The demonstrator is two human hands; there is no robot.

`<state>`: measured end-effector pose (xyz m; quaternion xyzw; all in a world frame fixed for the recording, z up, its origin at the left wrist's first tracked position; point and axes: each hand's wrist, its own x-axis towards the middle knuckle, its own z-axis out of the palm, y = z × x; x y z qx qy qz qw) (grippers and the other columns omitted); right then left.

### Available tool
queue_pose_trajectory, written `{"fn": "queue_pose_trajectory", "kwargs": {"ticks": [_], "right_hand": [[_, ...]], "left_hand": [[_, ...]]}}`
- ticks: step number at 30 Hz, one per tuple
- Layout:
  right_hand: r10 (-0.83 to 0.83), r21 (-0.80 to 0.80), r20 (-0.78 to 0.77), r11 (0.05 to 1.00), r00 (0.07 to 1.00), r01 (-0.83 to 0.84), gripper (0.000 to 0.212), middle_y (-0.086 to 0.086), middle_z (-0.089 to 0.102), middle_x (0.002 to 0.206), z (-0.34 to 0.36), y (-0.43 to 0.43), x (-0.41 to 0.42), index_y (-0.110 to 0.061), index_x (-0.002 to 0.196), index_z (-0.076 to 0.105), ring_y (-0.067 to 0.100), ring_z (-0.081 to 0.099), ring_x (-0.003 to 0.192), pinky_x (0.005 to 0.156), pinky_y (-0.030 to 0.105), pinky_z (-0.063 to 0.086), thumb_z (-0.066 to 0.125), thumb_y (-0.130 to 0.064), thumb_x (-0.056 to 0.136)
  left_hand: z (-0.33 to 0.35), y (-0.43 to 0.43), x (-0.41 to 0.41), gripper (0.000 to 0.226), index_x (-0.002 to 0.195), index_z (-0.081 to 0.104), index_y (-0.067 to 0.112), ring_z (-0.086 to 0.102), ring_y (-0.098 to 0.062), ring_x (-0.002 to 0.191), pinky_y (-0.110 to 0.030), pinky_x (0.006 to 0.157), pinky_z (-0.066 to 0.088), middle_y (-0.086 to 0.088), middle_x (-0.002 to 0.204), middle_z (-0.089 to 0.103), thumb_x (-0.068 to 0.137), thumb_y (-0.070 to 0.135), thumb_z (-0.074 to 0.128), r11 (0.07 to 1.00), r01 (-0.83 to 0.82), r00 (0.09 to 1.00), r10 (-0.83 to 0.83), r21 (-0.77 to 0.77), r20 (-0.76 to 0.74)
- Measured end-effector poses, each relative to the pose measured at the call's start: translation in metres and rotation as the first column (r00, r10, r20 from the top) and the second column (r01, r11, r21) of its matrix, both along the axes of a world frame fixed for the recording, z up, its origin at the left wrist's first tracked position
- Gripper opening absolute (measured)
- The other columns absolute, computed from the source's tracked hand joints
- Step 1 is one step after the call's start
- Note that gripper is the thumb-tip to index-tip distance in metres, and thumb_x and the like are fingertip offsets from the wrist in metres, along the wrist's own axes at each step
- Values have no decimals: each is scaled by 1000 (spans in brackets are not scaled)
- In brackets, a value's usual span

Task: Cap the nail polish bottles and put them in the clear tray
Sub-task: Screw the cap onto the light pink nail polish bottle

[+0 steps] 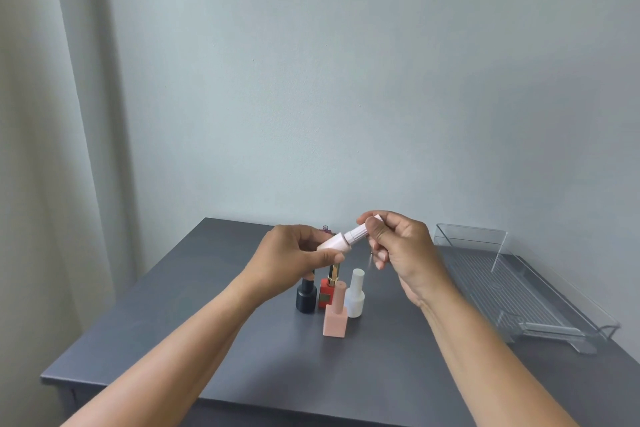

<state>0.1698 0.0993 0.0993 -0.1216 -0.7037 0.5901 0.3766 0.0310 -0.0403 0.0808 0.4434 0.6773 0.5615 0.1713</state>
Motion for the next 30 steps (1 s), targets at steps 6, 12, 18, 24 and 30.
{"fn": "queue_pose_trajectory", "kwargs": {"ticks": [6,12,18,24,30], "right_hand": [[15,-21,2,1000,1000,-15,21,-2,45,54,1,2,1,-16,84,74,12,34,45,46,28,36,58,-15,96],[64,22,61,998,996,-65,26,-5,42,56,1,5,6,-17,89,76,12,31,48,46,24,32,52,-20,100],[-72,27,35,997,997,71,32,-5,39,52,0,-1,1,-24,76,73,9,30,44,45,23,29,51,-19,100],[-145,34,7,989,989,145,31,-9,38,48,-2,-4,-5,-24,74,72,9,30,43,45,24,29,53,-17,98],[-44,-8,7,999,999,44,21,-5,46,55,1,4,-3,-20,86,75,11,36,46,46,24,36,58,-22,97]], "left_hand": [[-2,2,1,24,96,79,31,66,-14,61,-36,68,61,10,84,78,75,41,85,1000,-30,999,30,-9,-45],[3,-1,-2,10,90,81,35,63,-9,68,-24,64,58,6,74,70,82,40,78,988,129,992,-129,-89,4],[0,5,7,7,81,79,38,61,-10,60,-33,62,58,3,80,78,76,40,83,998,22,998,-25,-64,-49],[-5,8,14,14,77,71,40,61,4,54,-17,50,50,23,72,73,74,37,85,995,-96,980,93,-9,-177],[-3,10,6,15,90,75,36,64,4,63,-22,63,55,19,79,75,77,42,80,995,-85,976,71,-56,-207]]}}
